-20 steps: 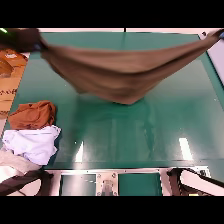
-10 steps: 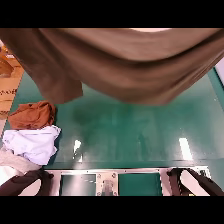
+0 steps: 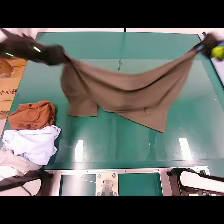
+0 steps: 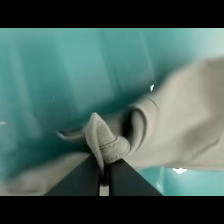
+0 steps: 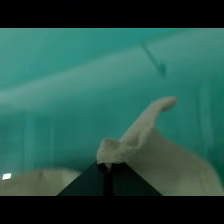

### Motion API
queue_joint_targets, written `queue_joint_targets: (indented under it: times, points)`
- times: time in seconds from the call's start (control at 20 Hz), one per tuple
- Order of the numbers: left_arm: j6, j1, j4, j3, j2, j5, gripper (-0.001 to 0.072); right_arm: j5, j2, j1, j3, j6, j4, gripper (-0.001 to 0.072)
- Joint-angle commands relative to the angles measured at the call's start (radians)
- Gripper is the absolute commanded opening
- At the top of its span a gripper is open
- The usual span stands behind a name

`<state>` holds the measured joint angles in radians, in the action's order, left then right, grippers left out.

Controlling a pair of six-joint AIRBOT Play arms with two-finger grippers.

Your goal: Fold the shirts.

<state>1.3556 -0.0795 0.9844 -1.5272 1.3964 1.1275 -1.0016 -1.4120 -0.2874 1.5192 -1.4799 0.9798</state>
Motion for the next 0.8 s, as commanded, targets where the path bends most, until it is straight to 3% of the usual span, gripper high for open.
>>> queue_joint_targets:
  times: [0.0, 0.1, 0.2, 0.25, 0.3, 0.35, 0.55, 0.65, 0.75]
  points:
    - [-0.150, 0.000, -0.196, 0.090, 0.220, -0.201, 0.0040, 0.082, -0.229, 0.046, -0.051, 0.024, -0.005, 0.0017]
    - [-0.218, 0.000, -0.297, 0.090, 0.301, -0.284, 0.0040, 0.119, -0.299, 0.049, -0.051, 0.022, -0.005, 0.0017]
    - [-0.222, 0.003, -0.311, 0.089, 0.331, -0.350, 0.0041, 0.119, -0.316, 0.026, -0.049, 0.021, -0.003, 0.0048]
    - [-0.223, 0.016, -0.311, 0.085, 0.331, -0.352, 0.0147, 0.087, -0.312, -0.002, -0.036, 0.013, -0.003, 0.0270]
    - [-0.222, 0.034, -0.311, 0.071, 0.331, -0.327, 0.0520, 0.014, -0.311, -0.042, -0.010, -0.008, -0.003, 0.0456]
    - [-0.217, 0.065, -0.311, 0.047, 0.331, -0.279, 0.0708, -0.079, -0.309, -0.083, 0.016, -0.012, -0.003, 0.0471]
    - [-0.178, 0.213, -0.310, -0.049, 0.331, -0.064, 0.0702, -0.386, -0.298, -0.224, -0.009, -0.038, 0.000, 0.0469]
    - [-0.179, 0.267, -0.307, -0.062, 0.330, 0.034, 0.0702, -0.460, -0.276, -0.250, -0.134, -0.038, 0.000, 0.0462]
    - [-0.187, 0.291, -0.283, -0.061, 0.330, 0.109, 0.0702, -0.455, -0.232, -0.255, -0.302, -0.037, 0.000, 0.0407]
